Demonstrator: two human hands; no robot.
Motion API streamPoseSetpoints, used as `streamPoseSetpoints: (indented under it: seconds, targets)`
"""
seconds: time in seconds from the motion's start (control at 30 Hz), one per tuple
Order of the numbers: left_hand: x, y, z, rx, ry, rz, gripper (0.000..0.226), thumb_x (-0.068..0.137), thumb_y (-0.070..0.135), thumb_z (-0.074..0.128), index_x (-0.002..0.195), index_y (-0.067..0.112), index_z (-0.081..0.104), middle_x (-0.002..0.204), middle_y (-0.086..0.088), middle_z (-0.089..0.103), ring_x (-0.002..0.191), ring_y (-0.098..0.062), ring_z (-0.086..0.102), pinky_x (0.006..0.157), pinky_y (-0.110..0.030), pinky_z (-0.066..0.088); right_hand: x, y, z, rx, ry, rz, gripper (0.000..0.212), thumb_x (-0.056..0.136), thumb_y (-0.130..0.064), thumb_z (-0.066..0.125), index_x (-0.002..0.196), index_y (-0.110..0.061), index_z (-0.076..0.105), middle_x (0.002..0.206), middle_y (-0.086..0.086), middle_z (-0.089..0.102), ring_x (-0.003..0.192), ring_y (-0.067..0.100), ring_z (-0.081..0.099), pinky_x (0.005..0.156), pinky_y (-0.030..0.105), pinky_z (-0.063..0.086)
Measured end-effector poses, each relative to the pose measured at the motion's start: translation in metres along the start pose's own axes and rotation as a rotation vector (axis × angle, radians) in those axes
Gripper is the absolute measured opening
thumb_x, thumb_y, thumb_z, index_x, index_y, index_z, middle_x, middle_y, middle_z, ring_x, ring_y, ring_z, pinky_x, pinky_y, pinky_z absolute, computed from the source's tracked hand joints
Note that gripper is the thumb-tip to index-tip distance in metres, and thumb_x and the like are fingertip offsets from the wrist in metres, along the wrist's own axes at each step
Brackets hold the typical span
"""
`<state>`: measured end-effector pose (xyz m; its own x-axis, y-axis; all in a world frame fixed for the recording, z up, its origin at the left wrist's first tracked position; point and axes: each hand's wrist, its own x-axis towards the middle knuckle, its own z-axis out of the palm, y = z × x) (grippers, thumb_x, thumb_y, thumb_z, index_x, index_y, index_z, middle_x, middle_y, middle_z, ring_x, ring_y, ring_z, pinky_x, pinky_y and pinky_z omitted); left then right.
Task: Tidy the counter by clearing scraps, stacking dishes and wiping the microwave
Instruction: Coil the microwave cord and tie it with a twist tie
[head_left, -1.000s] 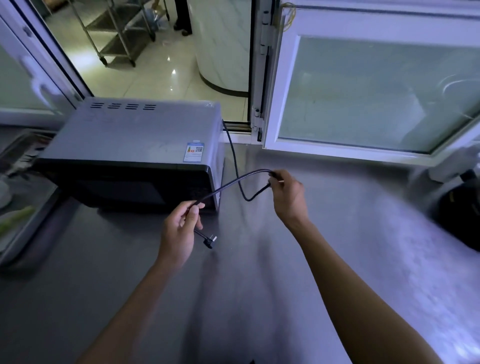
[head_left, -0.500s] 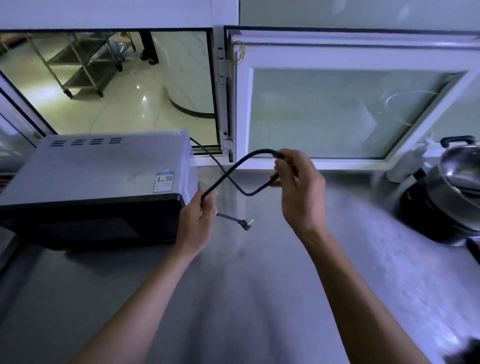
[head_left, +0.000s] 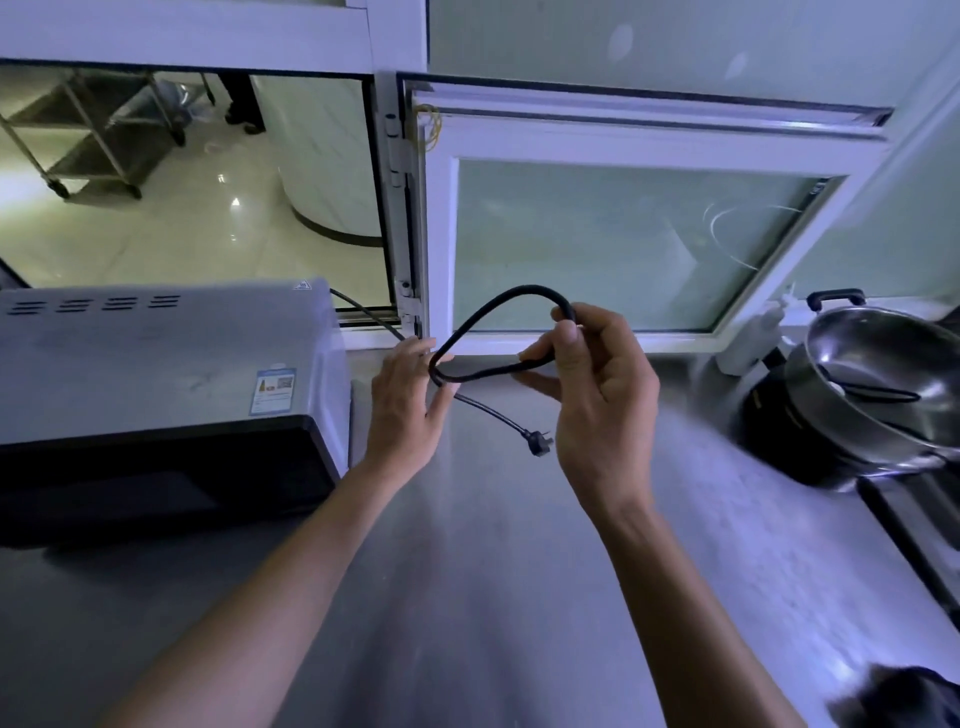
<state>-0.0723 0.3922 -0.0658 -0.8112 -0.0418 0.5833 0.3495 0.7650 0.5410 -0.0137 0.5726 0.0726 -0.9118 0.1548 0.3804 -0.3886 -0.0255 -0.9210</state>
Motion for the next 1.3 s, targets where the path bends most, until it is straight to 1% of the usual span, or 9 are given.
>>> streamPoseSetpoints:
  seconds: [0.2,0.43,0.57,0.67,0.77,0.9,1.0,1.1,1.3]
  targets:
    - [0.02,-0.014,0.0,0.072,-0.154,0.014,0.013,0.097,0.011,0.059,0.107,0.007,0.064,0.117,-0.004,0.066,0.125,-0.027,0.055,0.1,-0.051,0.043,0.005,0.011,-0.017,0.035,0.099,0.09,0.017,0.104,-0.018,0.051,0.11,-0.007,0.063,0.079,0.003,0.068,0.084,0.025,0.07,0.074,0.038,0.062]
    - [0.032,-0.024,-0.014,0.197,-0.195,0.088,0.016,0.1,0.012,0.053,0.109,0.005,0.064,0.102,-0.009,0.068,0.098,-0.032,0.062,0.088,-0.045,0.048,0.017,0.04,-0.04,0.106,0.179,0.243,0.017,0.105,-0.014,0.049,0.107,-0.005,0.063,0.082,0.012,0.069,0.086,0.029,0.07,0.073,0.038,0.062]
    - [0.036,-0.023,-0.027,0.196,-0.186,0.087,0.012,0.1,0.013,0.054,0.096,0.003,0.059,0.082,-0.008,0.061,0.073,-0.029,0.057,0.058,-0.032,0.039,0.032,0.063,-0.06,0.111,0.101,0.501,0.02,0.103,-0.013,0.051,0.107,0.005,0.06,0.091,0.02,0.07,0.083,0.033,0.072,0.072,0.039,0.061]
    - [0.042,-0.021,-0.037,0.189,-0.184,0.102,0.02,0.099,0.011,0.053,0.082,0.003,0.049,0.069,-0.001,0.043,0.059,-0.025,0.041,0.052,-0.031,0.031,0.038,0.083,-0.062,-0.018,0.018,0.655,0.019,0.102,-0.01,0.052,0.112,0.004,0.061,0.093,0.021,0.07,0.074,0.031,0.072,0.066,0.04,0.062]
    - [0.047,-0.022,-0.045,0.206,-0.202,0.111,0.021,0.1,0.018,0.048,0.083,0.005,0.047,0.066,-0.002,0.043,0.057,-0.024,0.038,0.049,-0.032,0.032,0.038,0.101,-0.058,-0.344,-0.144,0.751,0.026,0.101,-0.017,0.057,0.12,0.001,0.062,0.096,0.01,0.07,0.076,0.028,0.069,0.071,0.048,0.061]
    - [0.047,-0.027,-0.052,0.213,-0.276,0.131,0.031,0.097,0.028,0.031,0.093,0.004,0.05,0.078,-0.009,0.062,0.068,-0.031,0.059,0.047,-0.037,0.043,0.032,0.114,-0.036,-0.878,-0.302,0.51,0.05,0.095,-0.03,0.063,0.141,-0.013,0.051,0.122,0.007,0.062,0.103,0.029,0.063,0.094,0.041,0.052]
    - [0.046,-0.027,-0.053,0.235,-0.328,0.156,0.028,0.093,0.022,0.029,0.097,0.006,0.052,0.093,-0.011,0.07,0.086,-0.032,0.068,0.052,-0.04,0.049,0.031,0.115,-0.007,-0.817,-0.436,0.203,0.067,0.09,-0.027,0.071,0.15,-0.021,0.041,0.134,0.001,0.055,0.085,0.019,0.06,0.08,0.026,0.047]
    - [0.046,-0.029,-0.053,0.312,-0.328,0.194,0.009,0.092,0.002,0.048,0.091,0.01,0.05,0.084,-0.007,0.067,0.073,-0.03,0.064,0.05,-0.029,0.033,0.037,0.118,0.02,-0.757,-0.575,0.042,0.078,0.089,-0.023,0.073,0.154,-0.03,0.032,0.155,0.0,0.035,0.079,0.017,0.058,0.077,0.022,0.044]
    - [0.046,-0.038,-0.061,0.364,-0.331,0.217,0.031,0.085,0.0,0.071,0.086,0.016,0.045,0.073,0.012,0.036,0.061,-0.014,0.03,0.046,-0.02,0.013,0.052,0.12,0.049,-0.881,-0.528,-0.122,0.039,0.095,-0.02,0.063,0.134,-0.018,0.057,0.133,0.008,0.053,0.093,0.032,0.06,0.073,0.033,0.043]
